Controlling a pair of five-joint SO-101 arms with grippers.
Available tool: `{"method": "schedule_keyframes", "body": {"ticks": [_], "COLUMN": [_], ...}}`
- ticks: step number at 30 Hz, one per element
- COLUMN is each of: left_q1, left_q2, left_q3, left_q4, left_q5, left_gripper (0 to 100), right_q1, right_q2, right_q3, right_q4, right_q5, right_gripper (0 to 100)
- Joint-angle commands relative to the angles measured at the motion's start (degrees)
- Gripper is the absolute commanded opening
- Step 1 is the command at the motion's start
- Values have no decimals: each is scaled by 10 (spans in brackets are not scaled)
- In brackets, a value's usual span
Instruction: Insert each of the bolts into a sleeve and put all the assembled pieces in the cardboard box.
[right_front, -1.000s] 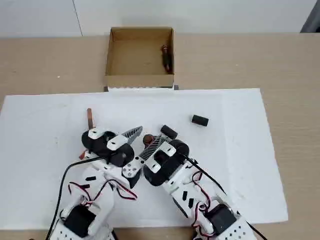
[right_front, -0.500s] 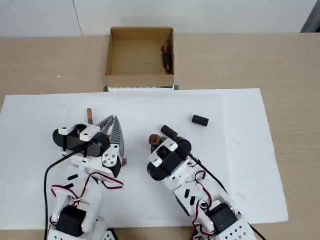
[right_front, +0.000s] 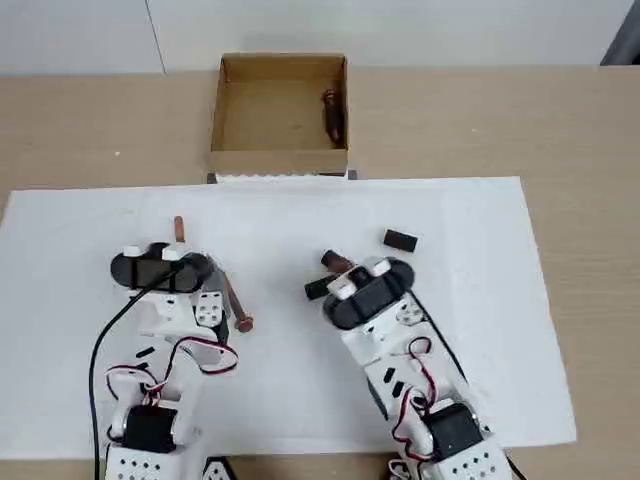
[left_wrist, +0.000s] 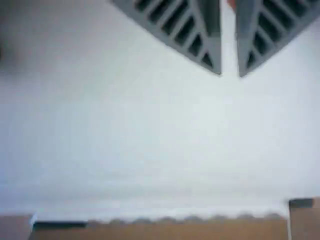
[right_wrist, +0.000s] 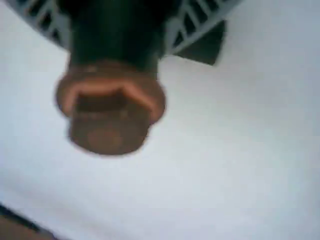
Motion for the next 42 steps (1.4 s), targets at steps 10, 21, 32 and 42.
{"method": "schedule_keyframes", "body": {"ticks": [10,21,32,42], "left_q1": [-5,-5,-4,-4], "left_q2": [-6,-6,-6,-6], "left_q3": [-3,-3,-3,-3], "left_q4": [67,67,68,68], "left_q5": [-1,-1,0,0], "left_gripper": [6,6,6,6], "right_q1": [56,57,59,59], "right_q2": [-2,283,731,1031], "right_q3": [-111,-346,-677,-958], "right_q4": [160,154,65,-14], "right_q5": [-100,-84,-78,-4], "right_gripper": [3,2,3,3]}}
